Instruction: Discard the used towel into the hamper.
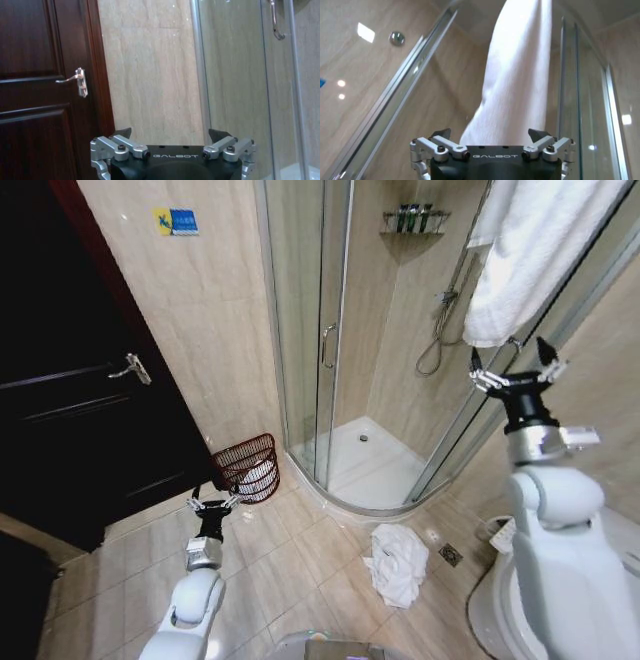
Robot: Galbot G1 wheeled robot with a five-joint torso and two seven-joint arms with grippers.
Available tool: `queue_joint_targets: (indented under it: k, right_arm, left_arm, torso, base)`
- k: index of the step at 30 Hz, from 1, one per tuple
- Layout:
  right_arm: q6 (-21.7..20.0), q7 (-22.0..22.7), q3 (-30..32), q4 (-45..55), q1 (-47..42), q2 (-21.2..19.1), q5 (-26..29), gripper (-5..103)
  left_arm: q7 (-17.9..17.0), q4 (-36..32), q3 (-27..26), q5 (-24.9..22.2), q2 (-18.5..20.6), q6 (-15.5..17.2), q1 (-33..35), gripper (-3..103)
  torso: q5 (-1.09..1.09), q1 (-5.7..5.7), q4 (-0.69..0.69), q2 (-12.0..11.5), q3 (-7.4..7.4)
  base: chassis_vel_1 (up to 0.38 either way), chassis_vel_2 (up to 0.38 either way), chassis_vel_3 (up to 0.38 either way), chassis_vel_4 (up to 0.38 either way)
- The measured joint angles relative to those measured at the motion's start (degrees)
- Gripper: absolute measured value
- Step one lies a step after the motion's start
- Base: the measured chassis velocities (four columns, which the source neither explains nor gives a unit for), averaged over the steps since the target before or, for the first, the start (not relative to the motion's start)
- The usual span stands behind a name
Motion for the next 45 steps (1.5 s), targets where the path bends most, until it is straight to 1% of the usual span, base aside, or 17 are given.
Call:
queue_joint_targets:
  k: [2,3,7,8,9,12,13,16,18,20,26,29,34,36,40,42,45]
  right_arm:
    - [-0.99,1.20,-1.10,-0.77,3.96,-2.27,1.83,100]
    - [-0.99,1.20,-1.10,-0.77,3.96,-2.27,1.83,100]
    - [-2.08,1.86,-1.75,-3.05,9.36,-6.76,4.32,100]
    - [-2.08,1.86,-1.75,-3.05,9.36,-6.76,4.32,100]
    - [-2.15,1.96,-2.08,-4.11,11.04,-8.06,4.81,100]
    - [-2.20,2.96,-3.73,-6.70,15.22,-11.08,6.45,100]
    - [-2.20,2.96,-3.73,-6.70,15.22,-11.08,6.45,100]
    - [-2.14,4.44,-6.53,-8.91,20.48,-13.89,8.61,100]
    - [-2.14,4.66,-6.93,-9.12,21.19,-14.18,8.94,100]
    - [-2.63,6.09,-9.37,-10.02,25.41,-15.89,12.09,100]
    - [-3.89,6.79,-9.92,-9.90,27.41,-17.46,14.46,100]
    - [-4.49,6.72,-10.35,-10.62,29.62,-19.21,17.32,100]
    - [-4.44,6.22,-13.52,-14.84,34.55,-19.78,20.55,100]
    - [-4.29,6.13,-14.40,-15.76,35.62,-19.57,20.85,100]
    - [-4.16,5.66,-18.54,-18.62,40.91,-17.91,20.97,100]
    - [-4.32,5.63,-19.80,-18.99,42.57,-17.33,20.84,100]
    - [-5.21,5.87,-23.69,-19.70,47.95,-15.31,19.98,100]
  left_arm:
    - [0.00,-0.58,-0.78,0.04,-0.11,-0.14,0.88,100]
    - [0.00,-0.58,-0.78,0.04,-0.11,-0.14,0.88,100]
    - [0.02,-0.69,-2.18,0.15,-0.34,-1.05,1.76,100]
    - [0.02,-0.69,-2.18,0.15,-0.34,-1.05,1.76,100]
    - [0.03,-0.70,-2.27,0.37,-0.49,-1.38,2.12,100]
    - [0.05,-0.97,-1.86,0.71,-0.92,-1.61,2.83,100]
    - [0.05,-0.97,-1.86,0.71,-0.92,-1.61,2.83,100]
    - [-0.02,-1.24,-0.70,1.14,-1.25,-1.73,3.01,100]
    - [-0.04,-1.32,-0.50,1.14,-1.27,-1.73,3.06,100]
    - [-0.27,-1.93,0.88,1.19,-1.29,-1.58,3.41,100]
    - [-0.32,-2.02,1.55,1.56,-1.33,-1.59,3.71,100]
    - [-0.32,-2.02,1.71,1.86,-1.34,-1.72,4.03,100]
    - [-0.33,-2.28,1.74,2.31,-1.71,-1.93,4.45,100]
    - [-0.34,-2.45,1.69,2.33,-1.80,-1.95,4.59,100]
    - [-0.35,-2.73,1.04,2.37,-1.97,-2.22,5.03,100]
    - [-0.36,-2.78,0.76,2.37,-2.10,-2.34,5.12,100]
    - [-0.33,-3.10,-0.16,2.42,-2.77,-2.77,5.64,100]
  torso:
    - [0.00,0.00,0.01,0.00,0.00]
    - [0.00,0.00,0.01,0.00,0.00]
    - [0.01,0.00,-0.01,0.00,0.00]
    - [0.01,0.00,-0.01,0.00,0.00]
    - [0.01,0.00,-0.02,0.00,0.00]
    - [0.02,0.00,-0.01,0.00,0.00]
    - [0.02,0.00,-0.01,0.00,0.00]
    - [0.01,0.00,-0.01,0.00,0.00]
    - [0.00,0.00,-0.01,0.00,0.00]
    - [0.01,0.00,0.00,0.00,0.00]
    - [0.01,0.00,-0.01,0.00,0.00]
    - [0.00,0.00,-0.01,0.00,0.00]
    - [0.00,0.00,-0.01,0.00,0.00]
    - [0.00,0.00,-0.01,0.00,0.00]
    - [0.02,0.00,0.00,0.00,0.00]
    - [-0.01,0.00,0.00,0.00,0.00]
    - [-0.04,0.00,0.01,0.00,0.00]
  base:
    - [0.000,0.000,0.000,0.000]
    - [0.000,0.000,0.000,0.000]
    - [0.000,0.000,0.000,0.000]
    - [0.000,0.000,0.000,0.000]
    - [0.000,0.000,0.000,0.000]
    - [0.000,0.000,0.000,0.000]
    - [0.000,0.000,0.000,0.000]
    - [0.000,0.000,0.000,0.000]
    - [0.000,0.000,0.000,0.000]
    - [0.000,0.000,0.000,0.000]
    - [0.000,0.000,0.000,0.000]
    - [0.000,0.000,0.000,0.000]
    - [0.000,0.000,0.000,0.000]
    - [0.000,0.000,0.000,0.000]
    - [0.000,0.000,0.000,0.000]
    - [0.000,0.000,0.000,0.000]
    - [0.000,0.000,0.000,0.000]
